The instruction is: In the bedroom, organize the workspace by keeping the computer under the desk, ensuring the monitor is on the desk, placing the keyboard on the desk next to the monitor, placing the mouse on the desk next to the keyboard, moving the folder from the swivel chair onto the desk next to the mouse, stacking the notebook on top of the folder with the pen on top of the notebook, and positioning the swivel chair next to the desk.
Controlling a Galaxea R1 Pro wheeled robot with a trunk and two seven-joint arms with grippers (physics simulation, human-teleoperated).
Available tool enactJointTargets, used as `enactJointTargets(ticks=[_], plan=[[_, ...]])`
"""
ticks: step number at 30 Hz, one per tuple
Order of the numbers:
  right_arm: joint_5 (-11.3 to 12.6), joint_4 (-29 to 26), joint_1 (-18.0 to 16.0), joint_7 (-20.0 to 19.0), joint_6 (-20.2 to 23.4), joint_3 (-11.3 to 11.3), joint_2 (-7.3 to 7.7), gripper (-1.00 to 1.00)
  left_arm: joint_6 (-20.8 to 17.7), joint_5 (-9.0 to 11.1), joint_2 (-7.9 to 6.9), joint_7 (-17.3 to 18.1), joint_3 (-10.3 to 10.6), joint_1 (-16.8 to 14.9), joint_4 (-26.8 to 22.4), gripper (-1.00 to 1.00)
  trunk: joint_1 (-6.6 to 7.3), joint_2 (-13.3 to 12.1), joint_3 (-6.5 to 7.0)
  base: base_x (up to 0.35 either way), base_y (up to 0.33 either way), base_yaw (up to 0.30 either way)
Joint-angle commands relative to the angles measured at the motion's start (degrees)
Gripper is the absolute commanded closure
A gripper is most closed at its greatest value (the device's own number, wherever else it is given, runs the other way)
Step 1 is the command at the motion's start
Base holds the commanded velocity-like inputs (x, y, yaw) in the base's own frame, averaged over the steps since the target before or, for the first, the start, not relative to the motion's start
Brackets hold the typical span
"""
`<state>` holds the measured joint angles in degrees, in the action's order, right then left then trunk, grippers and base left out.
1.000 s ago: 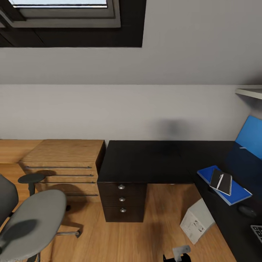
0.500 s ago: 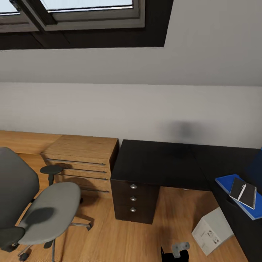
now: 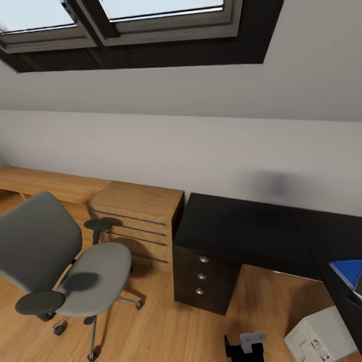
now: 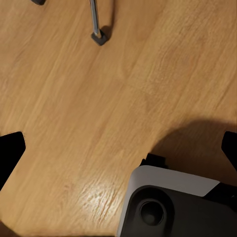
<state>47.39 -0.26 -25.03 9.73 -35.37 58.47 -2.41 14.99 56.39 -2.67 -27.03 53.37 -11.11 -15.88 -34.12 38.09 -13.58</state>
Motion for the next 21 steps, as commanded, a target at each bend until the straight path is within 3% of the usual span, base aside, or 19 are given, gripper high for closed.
enactJointTargets(ticks=[1,21], plan=[[0.0,0.0,0.0,0.6,-0.2,0.5,0.00,-1.00,0.2,0.5,-0.05,-0.3,0.5,0.0,-0.1,-1.00,-0.01,0.1,-0.08,0.000,0.000,0.292],[0.1,0.0,0.0,0.7,-1.9,0.3,0.56,-1.00,0.2,0.6,0.04,-0.3,0.6,0.0,-0.1,-1.00,-0.01,0.1,-0.08,0.000,0.000,0.291]])
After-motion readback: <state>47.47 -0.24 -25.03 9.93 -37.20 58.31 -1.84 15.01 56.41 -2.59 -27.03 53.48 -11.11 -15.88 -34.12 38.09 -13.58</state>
